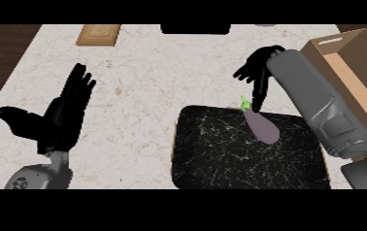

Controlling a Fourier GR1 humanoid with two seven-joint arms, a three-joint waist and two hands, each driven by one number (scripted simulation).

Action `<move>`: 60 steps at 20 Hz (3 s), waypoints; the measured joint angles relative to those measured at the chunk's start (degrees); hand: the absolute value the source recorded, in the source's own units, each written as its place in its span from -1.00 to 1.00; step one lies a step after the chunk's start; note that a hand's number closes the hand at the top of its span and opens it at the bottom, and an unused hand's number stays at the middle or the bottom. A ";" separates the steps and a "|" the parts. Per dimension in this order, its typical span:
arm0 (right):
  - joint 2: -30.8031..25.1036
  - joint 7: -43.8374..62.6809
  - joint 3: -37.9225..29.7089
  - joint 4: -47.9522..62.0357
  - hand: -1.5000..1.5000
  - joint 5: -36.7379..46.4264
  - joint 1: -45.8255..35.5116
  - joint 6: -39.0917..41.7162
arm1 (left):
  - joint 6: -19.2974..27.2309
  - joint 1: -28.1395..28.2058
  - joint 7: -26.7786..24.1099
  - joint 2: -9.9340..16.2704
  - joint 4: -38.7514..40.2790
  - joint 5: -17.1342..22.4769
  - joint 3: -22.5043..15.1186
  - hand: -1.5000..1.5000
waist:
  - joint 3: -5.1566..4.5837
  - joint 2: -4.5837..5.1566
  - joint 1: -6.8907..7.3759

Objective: Pick the eggplant from the tray and place it in the cardboard box

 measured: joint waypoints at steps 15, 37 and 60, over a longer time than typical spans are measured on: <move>1.37 -1.18 -1.02 -4.44 -1.00 6.37 5.05 -0.62 | -3.52 1.56 0.26 -0.87 -0.75 -0.85 3.41 0.00 | -0.02 -0.16 -0.25; 2.90 0.88 -4.28 -14.38 -1.00 10.78 14.44 0.94 | -6.13 1.76 1.76 -3.54 -1.41 -3.58 6.25 0.00 | -0.23 -0.70 -0.70; 5.20 -13.87 3.25 -37.97 1.00 29.30 19.99 -18.34 | -7.55 1.66 2.09 -4.78 0.05 -5.33 8.61 0.00 | 0.00 -1.60 -2.33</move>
